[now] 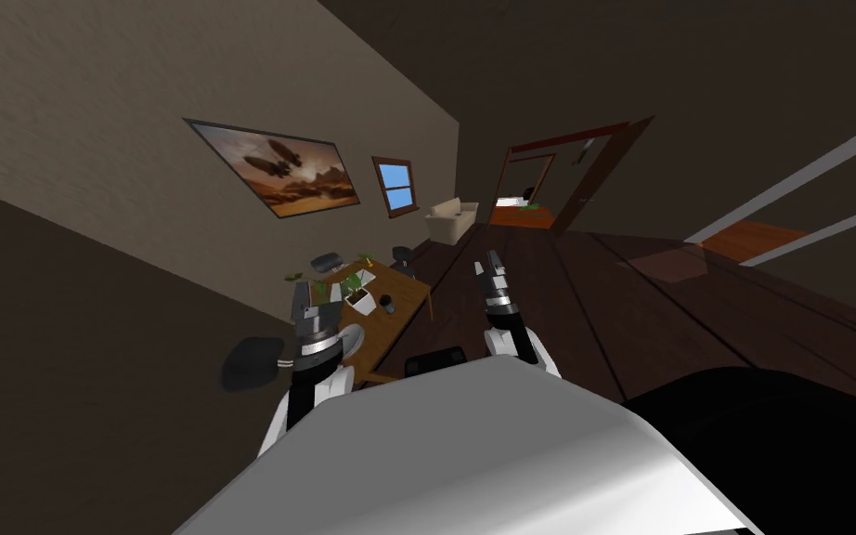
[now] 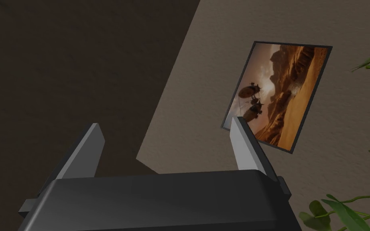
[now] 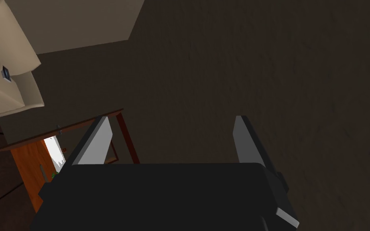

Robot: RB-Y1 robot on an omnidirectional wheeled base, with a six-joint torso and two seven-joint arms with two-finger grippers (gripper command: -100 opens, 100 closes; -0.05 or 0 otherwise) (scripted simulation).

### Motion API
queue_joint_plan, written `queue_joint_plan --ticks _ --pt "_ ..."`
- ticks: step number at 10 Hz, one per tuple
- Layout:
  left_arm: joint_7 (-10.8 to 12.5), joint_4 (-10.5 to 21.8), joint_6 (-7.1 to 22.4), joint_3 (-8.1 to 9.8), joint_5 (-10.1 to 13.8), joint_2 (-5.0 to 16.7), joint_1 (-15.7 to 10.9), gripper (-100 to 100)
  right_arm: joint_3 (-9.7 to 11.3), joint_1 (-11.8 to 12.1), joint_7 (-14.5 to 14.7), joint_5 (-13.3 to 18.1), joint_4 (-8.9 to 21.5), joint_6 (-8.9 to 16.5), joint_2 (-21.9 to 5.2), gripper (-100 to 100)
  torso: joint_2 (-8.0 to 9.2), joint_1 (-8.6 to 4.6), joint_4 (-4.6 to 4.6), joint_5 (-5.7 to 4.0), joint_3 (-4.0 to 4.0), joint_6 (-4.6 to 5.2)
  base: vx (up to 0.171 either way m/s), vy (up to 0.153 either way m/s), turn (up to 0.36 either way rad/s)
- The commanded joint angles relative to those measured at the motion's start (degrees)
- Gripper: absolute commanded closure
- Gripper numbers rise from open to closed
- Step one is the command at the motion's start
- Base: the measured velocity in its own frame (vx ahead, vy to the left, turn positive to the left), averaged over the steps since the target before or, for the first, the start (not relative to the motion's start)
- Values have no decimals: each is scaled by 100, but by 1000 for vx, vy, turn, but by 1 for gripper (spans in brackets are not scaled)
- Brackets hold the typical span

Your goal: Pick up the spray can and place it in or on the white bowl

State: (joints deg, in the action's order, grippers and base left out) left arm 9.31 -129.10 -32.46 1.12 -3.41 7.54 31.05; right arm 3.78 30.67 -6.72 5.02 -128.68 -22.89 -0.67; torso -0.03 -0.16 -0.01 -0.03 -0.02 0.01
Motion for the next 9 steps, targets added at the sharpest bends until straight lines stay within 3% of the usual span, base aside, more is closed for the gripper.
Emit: queue_joint_plan --ticks 1,4,5,7,8,9 --pt "-23 172 150 -22 -12 229 4 -100 0 0 0 0 0 0 0 0 0 0 0 0 0 0 11 -55 -92" --pt "-66 574 415 -67 -31 638 45 -100 0 0 0 0 0 0 0 0 -3 -7 -1 -1 -2 1 13 -63 -123" --pt "-66 574 415 -67 -31 638 45 -100 0 0 0 0 0 0 0 0 0 -7 0 -2 0 0 13 -41 -33" --pt "-98 873 612 -101 -45 908 76 -100 0 0 0 0 0 0 0 0 -1 0 0 0 -1 -1 15 -53 -116" --pt "-98 873 612 -101 -45 908 76 -100 0 0 0 0 0 0 0 0 -2 -4 0 -1 -1 1 12 -43 -44" --pt "-115 1014 715 -118 -52 1042 92 -100 0 1 0 0 0 0 0 0 -1 -1 0 -1 -1 -2 17 -39 -85"
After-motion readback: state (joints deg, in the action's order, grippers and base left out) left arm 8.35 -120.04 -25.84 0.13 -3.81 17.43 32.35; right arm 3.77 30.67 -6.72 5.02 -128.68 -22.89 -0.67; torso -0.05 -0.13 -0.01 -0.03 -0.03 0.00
